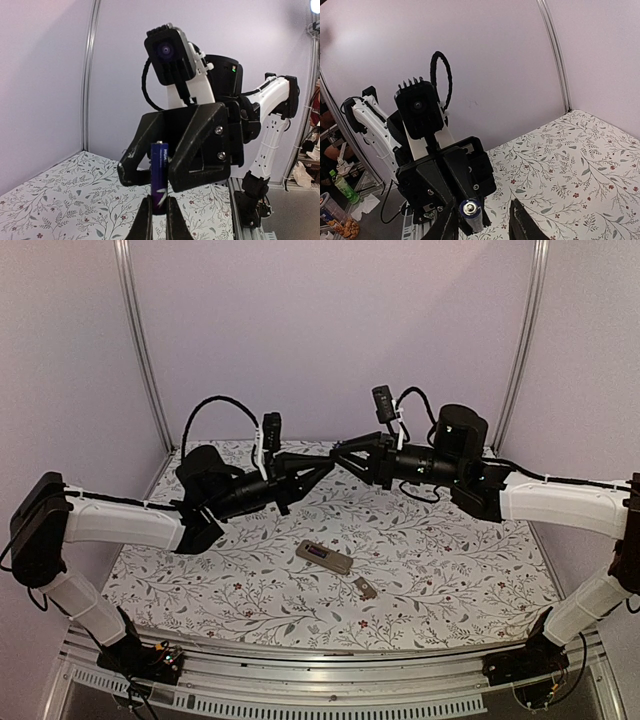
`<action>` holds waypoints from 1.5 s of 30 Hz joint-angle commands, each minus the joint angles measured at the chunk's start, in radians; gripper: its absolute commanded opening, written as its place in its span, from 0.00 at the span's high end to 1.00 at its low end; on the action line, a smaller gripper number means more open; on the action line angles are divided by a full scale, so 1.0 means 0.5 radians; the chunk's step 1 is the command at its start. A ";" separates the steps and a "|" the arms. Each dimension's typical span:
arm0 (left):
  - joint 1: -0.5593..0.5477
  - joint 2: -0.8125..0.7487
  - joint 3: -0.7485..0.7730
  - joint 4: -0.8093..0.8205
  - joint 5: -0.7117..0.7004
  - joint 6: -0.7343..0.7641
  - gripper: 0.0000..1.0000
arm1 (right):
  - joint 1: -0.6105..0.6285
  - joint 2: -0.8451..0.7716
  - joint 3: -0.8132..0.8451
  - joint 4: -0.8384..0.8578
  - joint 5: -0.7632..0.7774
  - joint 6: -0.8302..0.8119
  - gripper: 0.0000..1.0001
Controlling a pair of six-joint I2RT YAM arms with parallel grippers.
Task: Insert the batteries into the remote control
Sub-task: Pass from the left arm to the right, then load the battery into the battery compartment.
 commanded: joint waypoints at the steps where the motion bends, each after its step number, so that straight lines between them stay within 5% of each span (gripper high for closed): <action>1: -0.028 0.017 0.013 0.081 0.023 -0.016 1.00 | 0.013 -0.025 -0.051 0.018 0.029 0.009 0.66; 5: -0.029 0.032 0.016 0.083 0.042 -0.035 1.00 | 0.013 -0.043 -0.048 0.032 0.027 0.001 0.79; 14: -0.031 0.052 0.000 0.090 0.060 -0.060 1.00 | 0.013 -0.061 -0.046 0.055 0.029 0.008 0.82; 19: -0.032 0.052 0.002 0.053 0.059 -0.039 0.98 | 0.011 -0.062 -0.037 0.027 0.053 0.031 1.00; 20: -0.031 0.044 0.008 -0.001 0.042 -0.020 0.87 | 0.010 -0.063 -0.022 -0.016 0.075 0.030 1.00; 23: -0.024 -0.051 -0.012 -0.286 -0.159 0.091 0.22 | -0.019 -0.045 0.130 -0.351 0.158 -0.023 1.00; 25: -0.011 -0.165 -0.064 -0.483 -0.392 0.175 0.11 | -0.042 0.010 0.251 -0.669 0.155 -0.074 1.00; 28: 0.037 -0.342 -0.171 -0.698 -0.700 0.206 0.10 | -0.043 0.189 0.364 -0.985 0.215 -0.176 1.00; 35: 0.192 -0.483 -0.361 -1.215 -1.212 0.028 0.13 | 0.021 0.657 0.484 -1.125 0.345 -0.298 1.00; 45: 0.396 -0.196 -0.472 -1.198 -1.124 -0.360 0.13 | 0.107 1.160 0.721 -1.268 0.358 -0.519 1.00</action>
